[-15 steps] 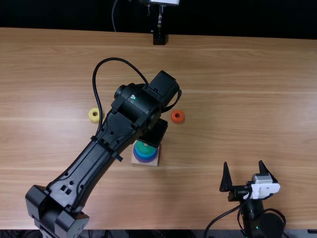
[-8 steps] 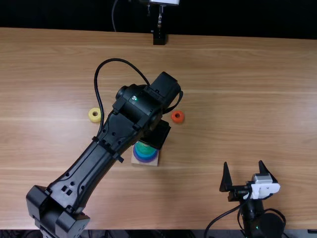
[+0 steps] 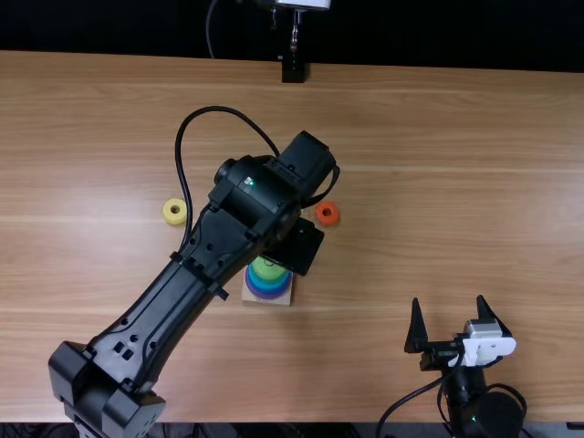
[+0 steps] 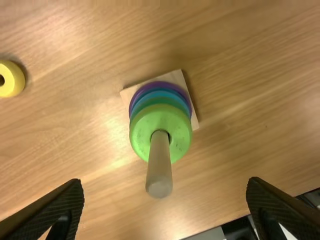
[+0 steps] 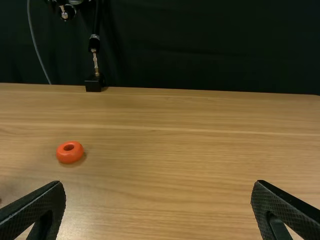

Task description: Build the Hanoi tower: stack the rings onto the peg from bottom to top in this color order: purple, dark blue, light blue, dark green, light green, yellow, orange.

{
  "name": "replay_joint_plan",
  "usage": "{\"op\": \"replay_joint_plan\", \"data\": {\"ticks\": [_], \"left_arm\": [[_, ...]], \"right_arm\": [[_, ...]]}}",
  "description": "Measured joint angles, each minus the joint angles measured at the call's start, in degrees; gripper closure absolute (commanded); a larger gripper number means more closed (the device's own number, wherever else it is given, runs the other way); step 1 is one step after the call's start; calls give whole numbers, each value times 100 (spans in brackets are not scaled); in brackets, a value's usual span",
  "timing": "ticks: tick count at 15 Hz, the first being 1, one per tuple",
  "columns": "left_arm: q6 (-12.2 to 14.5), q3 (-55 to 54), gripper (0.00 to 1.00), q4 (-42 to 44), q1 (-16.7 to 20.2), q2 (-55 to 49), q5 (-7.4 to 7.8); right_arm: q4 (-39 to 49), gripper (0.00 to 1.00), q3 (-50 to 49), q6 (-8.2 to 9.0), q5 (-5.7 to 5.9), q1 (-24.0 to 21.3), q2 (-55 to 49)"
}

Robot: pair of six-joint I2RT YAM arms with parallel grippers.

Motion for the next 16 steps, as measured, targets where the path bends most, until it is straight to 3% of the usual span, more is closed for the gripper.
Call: {"op": "replay_joint_plan", "data": {"ticks": [2, 6, 10, 14, 16], "left_arm": [[0, 57, 0, 264, 162, 0, 17], [7, 76, 0, 605, 1180, 0, -9], [50, 35, 0, 933, 1974, 0, -46], [1193, -1386, 0, 2975, 2544, 7, -68], [1510, -1996, 0, 3779, 2734, 11, -48]], "right_arm": [[2, 0, -2, 0, 0, -2, 0], [0, 0, 0, 0, 0, 0, 0], [2, 0, -2, 0, -2, -2, 0], [2, 0, -2, 0, -2, 0, 0], [0, 0, -2, 0, -2, -2, 0]]}}
